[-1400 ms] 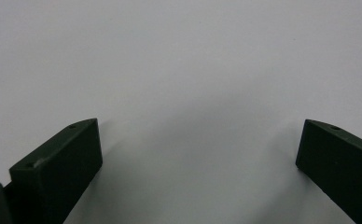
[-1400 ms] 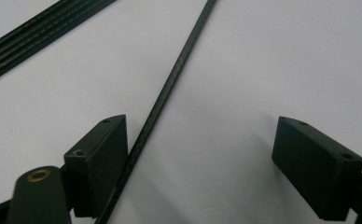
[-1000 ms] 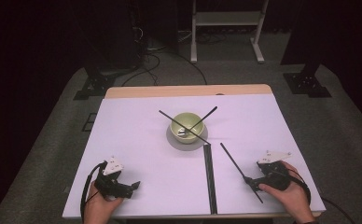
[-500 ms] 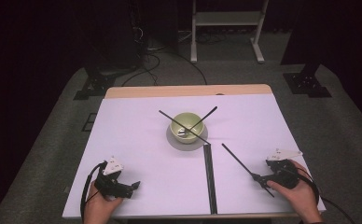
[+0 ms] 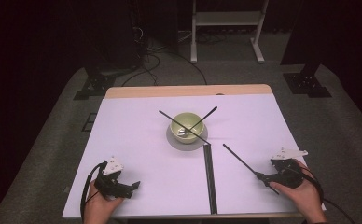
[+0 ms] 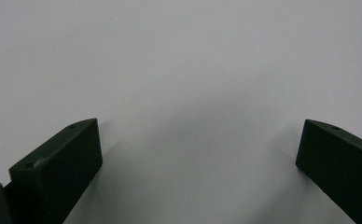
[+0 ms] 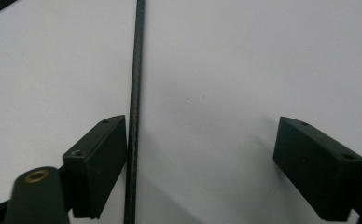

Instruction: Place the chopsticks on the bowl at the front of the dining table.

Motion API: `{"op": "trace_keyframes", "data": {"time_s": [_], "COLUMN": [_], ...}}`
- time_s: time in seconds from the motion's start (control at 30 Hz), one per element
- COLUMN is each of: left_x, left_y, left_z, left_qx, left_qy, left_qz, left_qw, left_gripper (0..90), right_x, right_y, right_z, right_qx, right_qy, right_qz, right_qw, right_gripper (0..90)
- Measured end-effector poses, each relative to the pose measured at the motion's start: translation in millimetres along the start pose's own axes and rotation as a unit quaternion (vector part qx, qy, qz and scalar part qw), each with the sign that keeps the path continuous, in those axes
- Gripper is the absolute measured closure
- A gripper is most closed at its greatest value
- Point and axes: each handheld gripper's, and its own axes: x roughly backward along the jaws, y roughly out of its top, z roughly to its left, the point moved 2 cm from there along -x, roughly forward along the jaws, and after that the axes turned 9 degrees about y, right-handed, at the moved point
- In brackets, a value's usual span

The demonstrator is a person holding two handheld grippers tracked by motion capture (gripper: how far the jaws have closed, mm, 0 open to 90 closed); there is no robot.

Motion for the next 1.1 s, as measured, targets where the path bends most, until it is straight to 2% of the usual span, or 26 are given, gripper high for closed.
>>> {"op": "trace_keyframes", "data": {"time_s": [0.03,0.37,1.1], "left_x": [0.0,0.1,-0.1], "left_y": [0.0,0.3,0.1], "left_z": [0.0,-0.1,0.0], "left_qx": [0.0,-0.002,0.0], "left_qy": [0.0,0.001,0.0], "left_qz": [0.0,0.002,0.001], "left_qw": [1.0,1.0,1.0], "left_gripper": [0.0,0.0,0.0], "right_x": [1.0,2.6,-1.1], "right_y": [0.2,5.1,25.2], "right_z": [0.3,4.9,9.8], "right_qx": [0.001,0.001,0.016], "right_qy": [0.003,0.013,0.045], "right_qz": [-0.002,-0.017,-0.042], "right_qw": [1.0,0.9998,0.998], "right_gripper": [21.2,23.0,39.0]}}
